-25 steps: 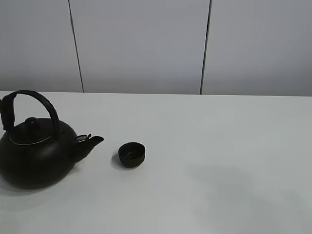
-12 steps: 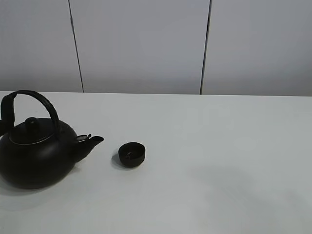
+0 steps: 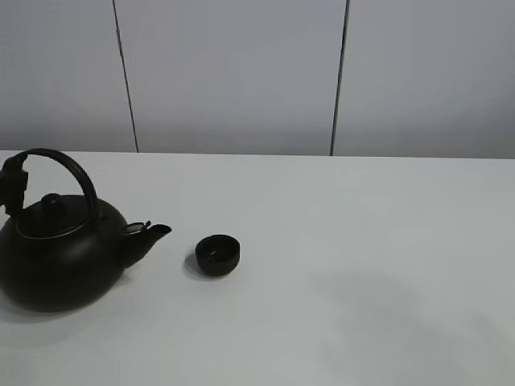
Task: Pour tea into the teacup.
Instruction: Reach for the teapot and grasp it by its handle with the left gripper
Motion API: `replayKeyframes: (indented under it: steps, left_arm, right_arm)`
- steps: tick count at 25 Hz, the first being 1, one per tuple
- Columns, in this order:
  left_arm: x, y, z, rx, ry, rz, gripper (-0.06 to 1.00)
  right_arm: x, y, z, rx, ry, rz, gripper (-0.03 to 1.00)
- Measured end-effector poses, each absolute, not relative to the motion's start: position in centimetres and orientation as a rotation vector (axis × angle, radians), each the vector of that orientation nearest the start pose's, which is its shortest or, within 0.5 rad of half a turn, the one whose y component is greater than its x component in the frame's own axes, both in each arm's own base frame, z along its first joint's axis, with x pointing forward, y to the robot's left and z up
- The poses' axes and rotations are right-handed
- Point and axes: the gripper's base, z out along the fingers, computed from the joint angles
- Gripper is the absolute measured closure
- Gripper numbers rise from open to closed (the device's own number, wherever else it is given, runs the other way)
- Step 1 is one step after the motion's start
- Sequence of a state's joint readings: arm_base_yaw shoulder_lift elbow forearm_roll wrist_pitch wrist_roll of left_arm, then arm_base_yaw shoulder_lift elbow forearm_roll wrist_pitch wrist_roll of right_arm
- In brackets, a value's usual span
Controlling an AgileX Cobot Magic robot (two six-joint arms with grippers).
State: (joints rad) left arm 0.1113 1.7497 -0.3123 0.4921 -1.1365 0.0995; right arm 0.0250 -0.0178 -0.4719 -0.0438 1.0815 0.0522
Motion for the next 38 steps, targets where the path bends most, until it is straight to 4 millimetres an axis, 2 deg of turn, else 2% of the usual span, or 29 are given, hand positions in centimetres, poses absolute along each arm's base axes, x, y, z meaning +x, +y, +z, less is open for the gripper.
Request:
replayKeyframes:
  steps: [4, 14, 19, 22, 26, 28, 33, 38]
  left_arm:
    - [25.7, -1.3, 13.8, 0.535, 1.705, -0.108, 0.37]
    - [27.0, -1.4, 13.8, 0.596, 1.753, -0.115, 0.38]
    - [26.9, -1.3, 12.6, 0.586, 1.817, -0.139, 0.47]
    - [26.9, -1.4, 11.9, 0.567, 1.838, -0.171, 0.48]
    - [27.0, -1.5, 12.0, 0.558, 1.814, -0.183, 0.5]
    - [27.0, -1.5, 12.1, 0.555, 1.808, -0.186, 0.55]
    - [26.9, -1.7, 12.1, 0.577, 1.804, -0.197, 0.83]
    - [26.9, -1.8, 12.1, 0.584, 1.802, -0.197, 0.84]
  right_arm:
    - [-0.5, -0.4, 26.8, 0.031, 2.074, -0.005, 0.41]
    - [-0.5, -0.4, 26.8, 0.031, 2.074, -0.005, 0.41]
    - [-0.5, -0.4, 26.8, 0.031, 2.074, -0.005, 0.41]
    - [-0.5, -0.4, 26.8, 0.031, 2.074, -0.005, 0.41]
    - [-0.5, -0.4, 26.8, 0.031, 2.074, -0.005, 0.41]
    - [-0.5, -0.4, 26.8, 0.031, 2.074, -0.005, 0.41]
    - [-0.5, -0.4, 26.8, 0.031, 2.074, -0.005, 0.41]
    - [-0.5, -0.4, 26.8, 0.031, 2.074, -0.005, 0.41]
